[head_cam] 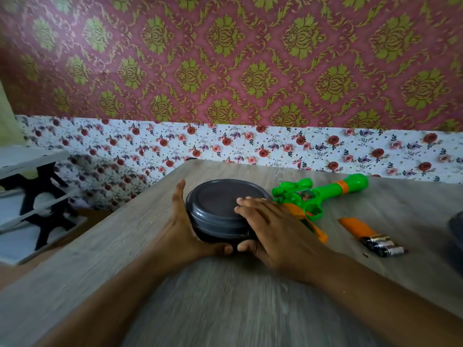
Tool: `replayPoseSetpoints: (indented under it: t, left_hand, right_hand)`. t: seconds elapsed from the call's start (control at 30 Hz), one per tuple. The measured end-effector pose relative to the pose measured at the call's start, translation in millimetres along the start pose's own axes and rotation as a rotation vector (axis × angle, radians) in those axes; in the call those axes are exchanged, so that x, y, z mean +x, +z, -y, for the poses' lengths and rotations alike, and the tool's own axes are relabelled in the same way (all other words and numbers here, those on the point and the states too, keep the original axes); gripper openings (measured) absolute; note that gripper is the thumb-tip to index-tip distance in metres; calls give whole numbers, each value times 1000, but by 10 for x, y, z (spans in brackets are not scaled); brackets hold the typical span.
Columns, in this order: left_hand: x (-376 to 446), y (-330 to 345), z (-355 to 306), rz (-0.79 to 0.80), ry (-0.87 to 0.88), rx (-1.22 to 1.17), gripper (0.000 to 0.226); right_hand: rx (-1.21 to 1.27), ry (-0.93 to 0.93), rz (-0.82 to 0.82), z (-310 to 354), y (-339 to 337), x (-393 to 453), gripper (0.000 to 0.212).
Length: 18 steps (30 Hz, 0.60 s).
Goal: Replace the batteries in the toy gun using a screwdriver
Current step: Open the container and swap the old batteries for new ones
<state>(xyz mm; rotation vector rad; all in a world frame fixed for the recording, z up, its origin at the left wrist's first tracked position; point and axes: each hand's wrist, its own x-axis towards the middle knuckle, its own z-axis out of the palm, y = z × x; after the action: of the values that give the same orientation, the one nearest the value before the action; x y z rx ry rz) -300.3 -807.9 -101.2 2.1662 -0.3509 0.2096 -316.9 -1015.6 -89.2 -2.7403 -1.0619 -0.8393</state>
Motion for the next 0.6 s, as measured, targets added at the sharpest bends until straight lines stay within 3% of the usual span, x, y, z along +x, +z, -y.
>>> replayPoseSetpoints:
  t: [0.17, 0.37, 0.6]
  left_hand:
    - [-8, 2, -11, 17, -22, 12, 156]
    - [-4, 15, -13, 30, -48, 37, 159]
    - [-4, 14, -6, 27, -38, 64, 157]
  right_hand:
    - [-89, -80, -49, -58, 19, 73, 46]
    - [-199, -180, -28, -139, -11, 119, 52]
    - [-261, -201, -144, -103, 153, 80, 49]
